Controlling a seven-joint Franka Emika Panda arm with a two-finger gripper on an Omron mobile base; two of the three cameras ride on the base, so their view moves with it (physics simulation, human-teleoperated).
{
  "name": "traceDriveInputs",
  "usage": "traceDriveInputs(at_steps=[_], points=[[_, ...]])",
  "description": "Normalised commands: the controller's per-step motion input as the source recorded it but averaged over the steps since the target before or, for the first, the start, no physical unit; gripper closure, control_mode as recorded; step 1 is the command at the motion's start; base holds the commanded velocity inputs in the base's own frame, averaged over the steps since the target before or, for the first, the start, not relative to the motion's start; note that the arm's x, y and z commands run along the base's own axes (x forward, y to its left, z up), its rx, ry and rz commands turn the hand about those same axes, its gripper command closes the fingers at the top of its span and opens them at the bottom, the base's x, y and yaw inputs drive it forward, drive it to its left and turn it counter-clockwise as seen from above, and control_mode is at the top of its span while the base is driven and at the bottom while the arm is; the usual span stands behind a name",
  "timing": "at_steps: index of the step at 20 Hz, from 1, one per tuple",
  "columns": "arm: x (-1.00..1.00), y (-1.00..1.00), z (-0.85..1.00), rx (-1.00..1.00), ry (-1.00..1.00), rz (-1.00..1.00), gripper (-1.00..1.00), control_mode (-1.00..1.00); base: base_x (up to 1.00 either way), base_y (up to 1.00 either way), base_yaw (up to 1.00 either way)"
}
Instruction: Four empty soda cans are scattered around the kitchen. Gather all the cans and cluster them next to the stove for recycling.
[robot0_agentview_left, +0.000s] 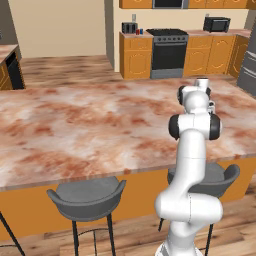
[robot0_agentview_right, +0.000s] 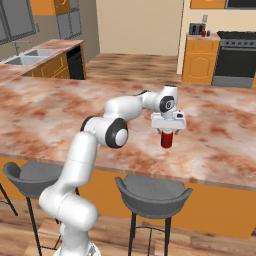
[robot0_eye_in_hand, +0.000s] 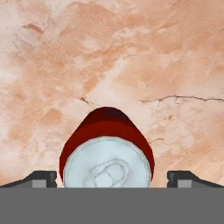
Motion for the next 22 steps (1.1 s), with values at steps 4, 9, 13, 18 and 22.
traceDriveInputs(at_steps=[4,9,13,18,22], points=[[0.0,0.0,-0.07,0.0,0.07,0.0,-1.0,-1.0,0.0,0.0,0.0],[0.0,0.0,-0.13,0.0,0.04,0.0,-1.0,-1.0,0.0,0.0,0.0],[0.0,0.0,-0.12,0.0,0.04,0.0,-1.0,-1.0,0.0,0.0,0.0],[0.0,0.0,-0.12,0.0,0.04,0.0,1.0,-1.0,0.0,0.0,0.0],[0.0,0.0,-0.01,0.0,0.0,0.0,1.0,-1.0,0.0,0.0,0.0]])
